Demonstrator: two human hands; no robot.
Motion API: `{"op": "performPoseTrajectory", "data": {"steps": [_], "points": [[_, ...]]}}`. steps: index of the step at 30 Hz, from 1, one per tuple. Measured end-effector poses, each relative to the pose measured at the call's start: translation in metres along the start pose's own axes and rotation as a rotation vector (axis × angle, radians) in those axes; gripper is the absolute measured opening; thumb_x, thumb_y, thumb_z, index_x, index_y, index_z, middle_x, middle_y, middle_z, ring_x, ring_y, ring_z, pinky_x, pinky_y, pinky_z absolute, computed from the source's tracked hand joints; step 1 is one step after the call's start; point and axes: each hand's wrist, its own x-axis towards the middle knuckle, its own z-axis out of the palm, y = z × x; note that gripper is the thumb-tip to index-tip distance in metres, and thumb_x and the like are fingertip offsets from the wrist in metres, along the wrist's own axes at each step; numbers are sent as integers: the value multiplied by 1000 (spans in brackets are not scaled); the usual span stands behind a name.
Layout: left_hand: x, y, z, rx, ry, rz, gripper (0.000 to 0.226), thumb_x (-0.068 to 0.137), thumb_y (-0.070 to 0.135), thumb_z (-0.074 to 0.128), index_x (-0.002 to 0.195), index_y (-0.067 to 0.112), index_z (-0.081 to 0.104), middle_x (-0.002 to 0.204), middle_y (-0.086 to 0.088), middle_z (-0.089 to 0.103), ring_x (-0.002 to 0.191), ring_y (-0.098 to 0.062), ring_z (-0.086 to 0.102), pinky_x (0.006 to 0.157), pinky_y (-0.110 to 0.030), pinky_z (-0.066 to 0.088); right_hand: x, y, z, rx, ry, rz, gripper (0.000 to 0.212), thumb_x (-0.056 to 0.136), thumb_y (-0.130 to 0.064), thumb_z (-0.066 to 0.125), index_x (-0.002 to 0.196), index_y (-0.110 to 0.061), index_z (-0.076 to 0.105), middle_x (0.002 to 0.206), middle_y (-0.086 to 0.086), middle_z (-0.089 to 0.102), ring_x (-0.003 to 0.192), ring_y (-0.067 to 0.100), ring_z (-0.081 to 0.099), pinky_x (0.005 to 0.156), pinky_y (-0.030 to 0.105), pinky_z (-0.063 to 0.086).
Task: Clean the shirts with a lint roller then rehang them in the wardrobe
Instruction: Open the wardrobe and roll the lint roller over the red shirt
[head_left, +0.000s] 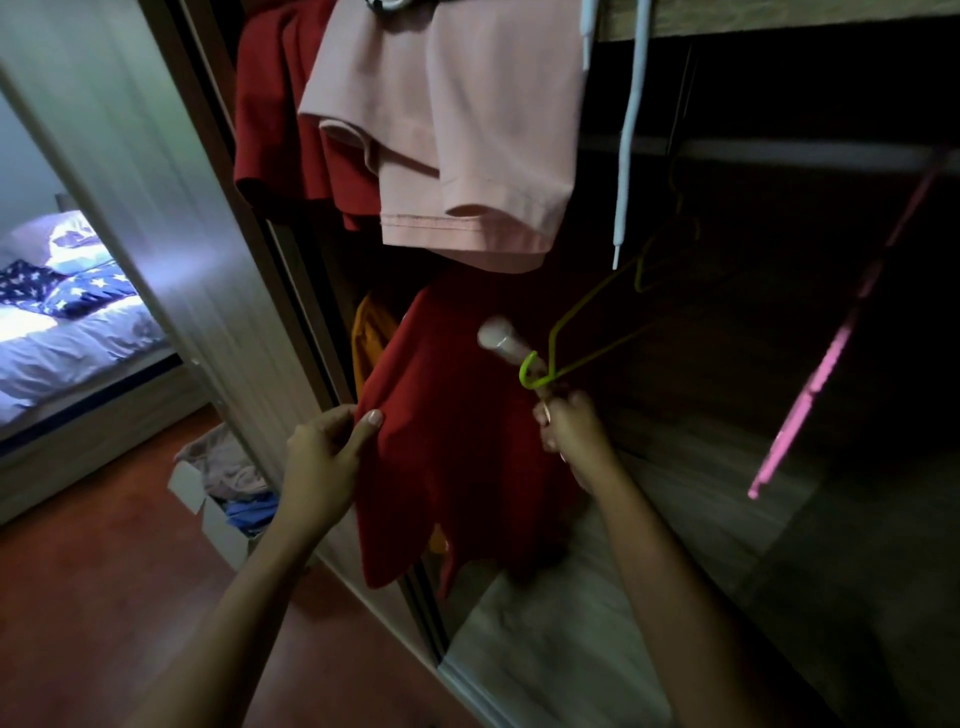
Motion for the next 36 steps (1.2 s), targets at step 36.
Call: {"op": "performPoseTrajectory", "data": {"steps": [36], "points": [[5, 8, -4, 22, -84, 4, 23, 100, 25, 56, 94, 12, 73, 75, -6, 73, 63, -18, 70, 55, -32, 55, 87, 5, -58, 331, 58, 173, 20, 106, -14, 36, 108, -22, 54, 87, -2, 61, 51, 0, 56, 35, 12, 39]]}}
